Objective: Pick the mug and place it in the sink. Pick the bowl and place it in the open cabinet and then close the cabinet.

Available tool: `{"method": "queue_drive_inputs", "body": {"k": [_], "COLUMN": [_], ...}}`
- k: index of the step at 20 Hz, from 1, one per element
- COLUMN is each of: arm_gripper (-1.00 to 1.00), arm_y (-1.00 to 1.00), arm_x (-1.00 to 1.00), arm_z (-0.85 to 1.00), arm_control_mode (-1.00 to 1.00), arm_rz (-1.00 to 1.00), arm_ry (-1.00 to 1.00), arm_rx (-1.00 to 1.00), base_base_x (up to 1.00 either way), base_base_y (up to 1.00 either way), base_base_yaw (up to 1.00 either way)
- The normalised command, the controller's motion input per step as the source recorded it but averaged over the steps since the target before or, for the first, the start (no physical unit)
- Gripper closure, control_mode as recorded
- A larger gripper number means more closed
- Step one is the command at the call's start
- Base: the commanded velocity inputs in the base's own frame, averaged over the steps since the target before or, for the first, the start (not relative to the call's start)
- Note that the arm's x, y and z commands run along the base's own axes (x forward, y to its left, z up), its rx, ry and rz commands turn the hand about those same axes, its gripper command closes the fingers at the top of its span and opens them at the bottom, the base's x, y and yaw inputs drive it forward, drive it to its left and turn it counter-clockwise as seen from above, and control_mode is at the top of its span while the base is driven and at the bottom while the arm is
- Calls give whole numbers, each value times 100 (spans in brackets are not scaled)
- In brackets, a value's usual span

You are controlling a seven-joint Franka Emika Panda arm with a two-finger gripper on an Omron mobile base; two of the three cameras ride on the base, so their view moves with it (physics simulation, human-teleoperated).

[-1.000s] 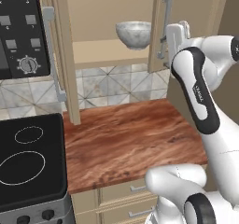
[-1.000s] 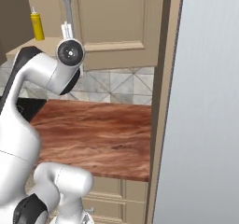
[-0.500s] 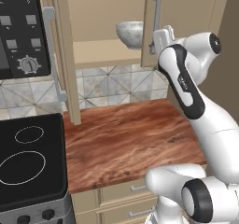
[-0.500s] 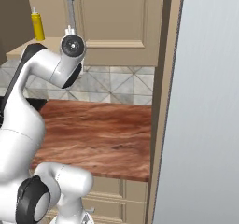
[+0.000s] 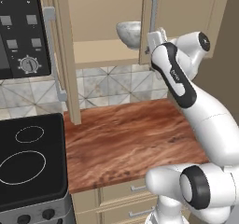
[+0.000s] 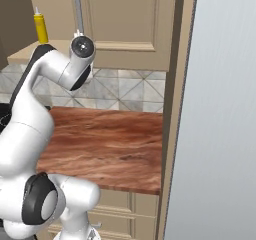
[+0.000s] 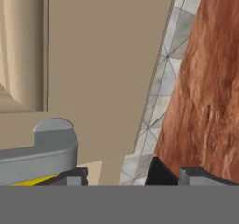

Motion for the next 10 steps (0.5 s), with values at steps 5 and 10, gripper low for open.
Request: {"method": "queue_drive_inputs", "body": {"k": [5,10], "arm_gripper": [-100,-100], "arm_y": [-17,-5], "arm_x": [85,65], "arm_z": [-29,-36], "arm_control_mode": [-100,-100], "arm_rz": [1,0], "arm_ry": [-2,0], "arm_rx": [0,0], "base_base_x": [0,0], "base_base_y": [0,0], "base_base_yaw": [0,0]}}
